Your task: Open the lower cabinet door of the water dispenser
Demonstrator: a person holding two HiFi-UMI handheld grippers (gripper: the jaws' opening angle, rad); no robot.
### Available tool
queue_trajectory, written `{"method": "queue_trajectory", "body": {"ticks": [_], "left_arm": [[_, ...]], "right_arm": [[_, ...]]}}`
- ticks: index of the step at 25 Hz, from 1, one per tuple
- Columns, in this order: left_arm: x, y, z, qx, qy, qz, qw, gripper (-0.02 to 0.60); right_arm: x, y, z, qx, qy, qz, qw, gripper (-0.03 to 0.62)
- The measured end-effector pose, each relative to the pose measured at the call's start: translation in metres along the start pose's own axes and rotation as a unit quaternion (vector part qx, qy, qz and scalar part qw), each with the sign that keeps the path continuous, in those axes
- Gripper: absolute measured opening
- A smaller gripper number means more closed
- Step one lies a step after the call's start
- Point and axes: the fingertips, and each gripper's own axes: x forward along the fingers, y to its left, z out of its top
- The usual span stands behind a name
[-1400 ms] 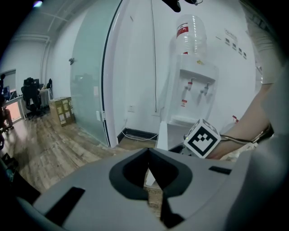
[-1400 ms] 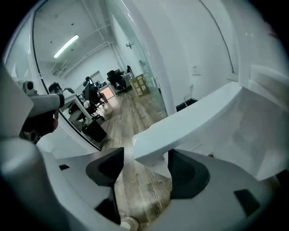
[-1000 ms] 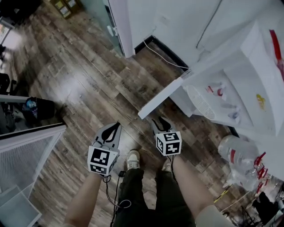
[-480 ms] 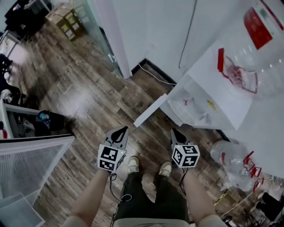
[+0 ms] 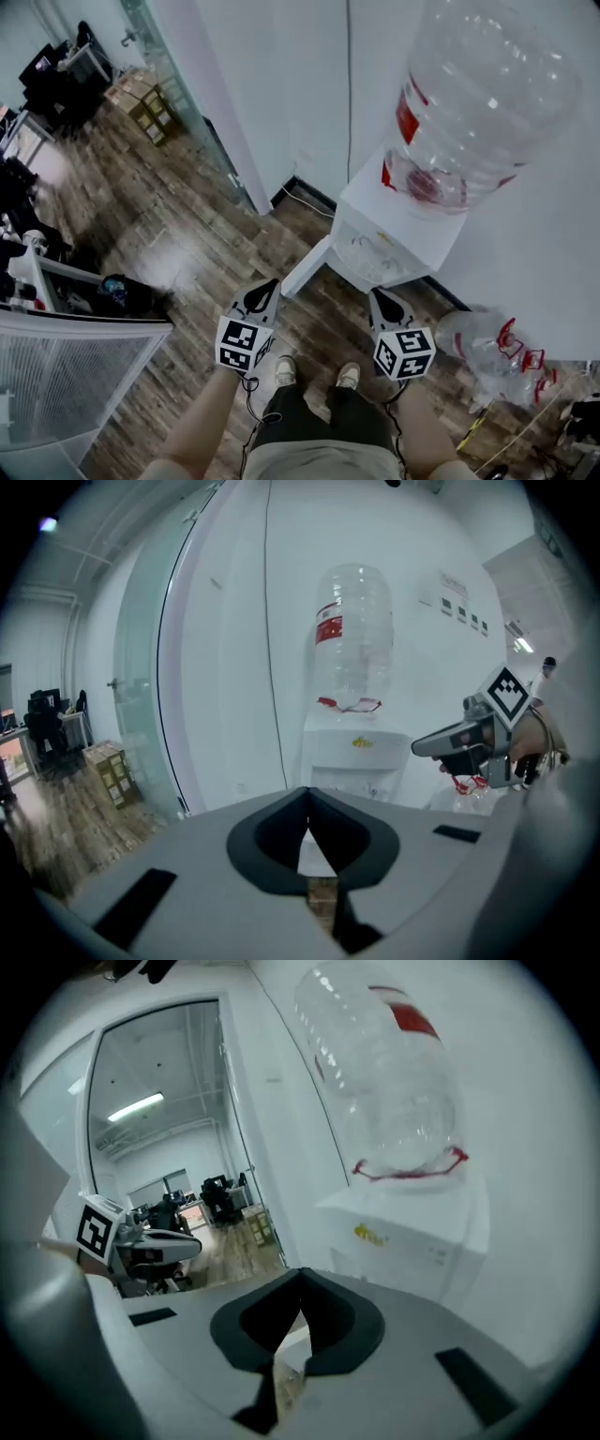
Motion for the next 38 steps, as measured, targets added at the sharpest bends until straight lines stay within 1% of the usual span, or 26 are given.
{"method": "queue_trajectory", "body": {"ticks": [4,7,11,15,17,19,22,24,26,29,32,36,38], "left_arm": [[-0.028,-0.025,0.049,0.01,-0.022,-0.003,0.9997,0.006],[-0.054,-0.044,0.085,0.02,-0.04,-0.003,0.999,0.006],[-0.09,-0.067,0.137,0.042,-0.081,-0.005,0.9958,0.006],[-0.123,-0.084,0.181,0.06,-0.115,-0.011,0.9914,0.006],[-0.138,-0.091,0.203,0.065,-0.137,-0.011,0.9884,0.006],[-0.153,-0.1,0.224,0.073,-0.16,-0.009,0.9843,0.006],[-0.174,-0.114,0.251,0.086,-0.196,-0.006,0.9768,0.006],[-0.187,-0.122,0.266,0.098,-0.214,0.002,0.9718,0.006],[-0.202,-0.129,0.278,0.105,-0.228,0.012,0.9678,0.005],[-0.221,-0.139,0.288,0.107,-0.238,0.013,0.9653,0.006],[-0.231,-0.147,0.292,0.116,-0.24,0.001,0.9638,0.006],[-0.236,-0.149,0.298,0.114,-0.247,-0.005,0.9623,0.006],[-0.236,-0.149,0.3,0.109,-0.248,-0.009,0.9626,0.006]], "right_arm": [[-0.054,0.019,0.05,-0.034,-0.034,0.018,0.999,0.008],[-0.093,0.035,0.086,-0.053,-0.068,0.031,0.996,0.006],[-0.138,0.05,0.126,-0.077,-0.106,0.036,0.991,0.006],[-0.178,0.066,0.158,-0.084,-0.136,0.046,0.986,0.007],[-0.197,0.075,0.175,-0.107,-0.149,0.045,0.982,0.006],[-0.215,0.083,0.193,-0.125,-0.164,0.049,0.977,0.006],[-0.243,0.097,0.218,-0.136,-0.187,0.07,0.97,0.008],[-0.262,0.106,0.237,-0.144,-0.211,0.077,0.964,0.006],[-0.281,0.114,0.254,-0.158,-0.237,0.073,0.956,0.006],[-0.304,0.124,0.269,-0.168,-0.27,0.073,0.945,0.006],[-0.321,0.13,0.275,-0.16,-0.288,0.083,0.941,0.006],[-0.33,0.134,0.277,-0.183,-0.292,0.069,0.936,0.006],[-0.33,0.134,0.276,-0.188,-0.289,0.066,0.936,0.006]]}}
